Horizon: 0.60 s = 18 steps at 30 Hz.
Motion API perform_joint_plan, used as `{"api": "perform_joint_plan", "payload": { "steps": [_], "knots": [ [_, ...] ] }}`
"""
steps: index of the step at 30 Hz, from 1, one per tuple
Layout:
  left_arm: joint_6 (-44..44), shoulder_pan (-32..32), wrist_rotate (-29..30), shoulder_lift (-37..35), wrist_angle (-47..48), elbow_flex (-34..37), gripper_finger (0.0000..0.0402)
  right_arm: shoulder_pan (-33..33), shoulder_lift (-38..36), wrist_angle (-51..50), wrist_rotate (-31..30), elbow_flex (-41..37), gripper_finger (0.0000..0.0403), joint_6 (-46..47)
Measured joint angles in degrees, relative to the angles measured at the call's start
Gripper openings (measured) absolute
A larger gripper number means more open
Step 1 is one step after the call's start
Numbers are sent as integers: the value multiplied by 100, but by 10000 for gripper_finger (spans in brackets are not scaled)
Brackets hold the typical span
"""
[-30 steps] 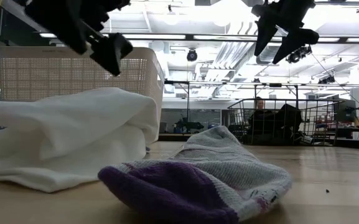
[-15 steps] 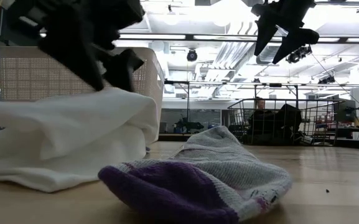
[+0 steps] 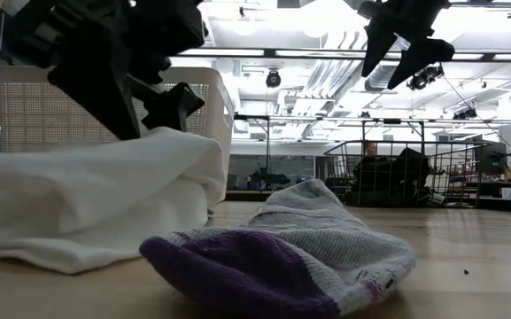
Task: Pick & Place Cloths
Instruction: Put the white shorts into the gold wire basket
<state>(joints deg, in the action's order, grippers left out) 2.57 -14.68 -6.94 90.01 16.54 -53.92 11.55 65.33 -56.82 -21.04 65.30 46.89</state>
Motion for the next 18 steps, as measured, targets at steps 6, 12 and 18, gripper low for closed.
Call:
{"api": "perform_joint_plan", "payload": {
  "steps": [6,12,18],
  "knots": [
    [-127,0,-9,10,-7,3,257,0,0,-4,-2,0,311,-7],
    [-372,0,-17,10,-11,3,164,0,-1,-4,-2,0,311,-17],
    [-457,1,-92,10,-9,3,47,0,0,-7,-2,0,311,-17]
  ]
}}
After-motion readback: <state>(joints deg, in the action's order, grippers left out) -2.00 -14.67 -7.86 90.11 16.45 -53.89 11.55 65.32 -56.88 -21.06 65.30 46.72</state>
